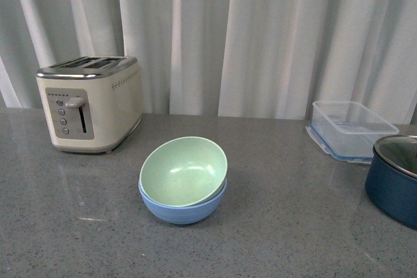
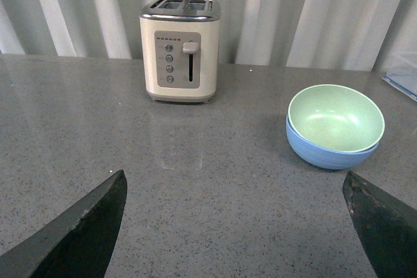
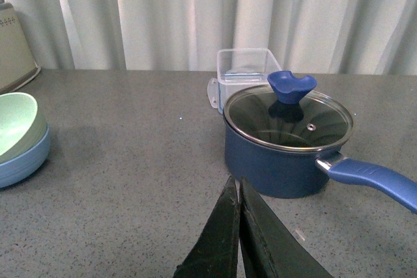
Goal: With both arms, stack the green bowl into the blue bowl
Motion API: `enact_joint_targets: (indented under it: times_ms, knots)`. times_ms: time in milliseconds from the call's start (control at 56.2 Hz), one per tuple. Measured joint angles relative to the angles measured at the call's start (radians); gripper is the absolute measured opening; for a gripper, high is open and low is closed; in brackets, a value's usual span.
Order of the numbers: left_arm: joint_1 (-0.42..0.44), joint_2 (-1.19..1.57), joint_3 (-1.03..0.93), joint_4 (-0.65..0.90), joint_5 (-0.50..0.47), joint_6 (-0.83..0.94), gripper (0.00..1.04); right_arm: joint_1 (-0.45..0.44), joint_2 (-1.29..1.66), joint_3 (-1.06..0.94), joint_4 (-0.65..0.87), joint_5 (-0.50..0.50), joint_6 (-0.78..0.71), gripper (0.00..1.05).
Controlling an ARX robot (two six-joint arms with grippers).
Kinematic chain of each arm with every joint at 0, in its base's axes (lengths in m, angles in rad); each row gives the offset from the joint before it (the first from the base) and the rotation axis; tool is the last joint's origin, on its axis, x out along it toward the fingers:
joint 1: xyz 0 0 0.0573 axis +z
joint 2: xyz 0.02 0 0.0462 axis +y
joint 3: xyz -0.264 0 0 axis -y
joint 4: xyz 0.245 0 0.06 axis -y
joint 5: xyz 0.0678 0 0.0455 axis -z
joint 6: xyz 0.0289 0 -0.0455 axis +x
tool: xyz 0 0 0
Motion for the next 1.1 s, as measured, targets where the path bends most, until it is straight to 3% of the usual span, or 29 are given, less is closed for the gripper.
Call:
enact_joint_targets:
  times_ms: [996,1103]
  knots:
    - [0.000,0.000,0.000,0.000,0.000,0.000,0.98,0.000,-0.394,0.000,-0.380,0.000,0.000,0.01]
    - [0.000,0.000,0.000,0.000,-0.001,0.000,0.98,0.000,-0.537,0.000,-0.552,-0.003,0.000,0.01]
